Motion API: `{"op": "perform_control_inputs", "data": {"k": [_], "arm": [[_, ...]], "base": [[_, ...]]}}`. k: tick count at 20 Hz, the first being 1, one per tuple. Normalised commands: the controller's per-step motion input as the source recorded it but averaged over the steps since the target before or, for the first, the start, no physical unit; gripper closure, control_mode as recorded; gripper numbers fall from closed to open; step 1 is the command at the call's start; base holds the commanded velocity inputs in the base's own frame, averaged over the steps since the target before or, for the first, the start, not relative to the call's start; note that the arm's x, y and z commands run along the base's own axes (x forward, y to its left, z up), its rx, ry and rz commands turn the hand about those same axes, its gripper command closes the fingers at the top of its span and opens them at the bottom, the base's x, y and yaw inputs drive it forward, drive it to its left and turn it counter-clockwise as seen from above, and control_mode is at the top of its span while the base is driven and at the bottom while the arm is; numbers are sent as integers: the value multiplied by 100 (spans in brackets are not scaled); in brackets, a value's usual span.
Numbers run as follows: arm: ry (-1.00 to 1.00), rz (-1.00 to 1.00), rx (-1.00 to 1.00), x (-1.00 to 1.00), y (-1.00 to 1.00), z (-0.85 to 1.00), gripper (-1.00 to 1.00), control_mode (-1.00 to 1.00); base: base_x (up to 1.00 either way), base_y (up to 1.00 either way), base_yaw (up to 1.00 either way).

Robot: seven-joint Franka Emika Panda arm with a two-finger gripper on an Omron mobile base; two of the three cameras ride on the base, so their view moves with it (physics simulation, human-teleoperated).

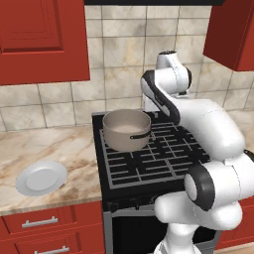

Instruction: Retrieve the frozen meat and place it in the pot on a burner. Then turn the burner on.

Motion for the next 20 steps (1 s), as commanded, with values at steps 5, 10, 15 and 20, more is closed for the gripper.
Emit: {"op": "perform_control_inputs", "data": {"k": [5, 10, 15, 20], "arm": [[-10, -2, 1, -88, -68, 29, -100, -100], [-8, -2, 3, -82, -68, 20, -100, -100], [-8, -2, 5, -66, -58, 0, -100, -100], [-9, 3, 5, -77, -33, 0, -100, -100]], "base": [[0, 0, 0], [0, 0, 0], [0, 0, 0], [0, 0, 0]]}}
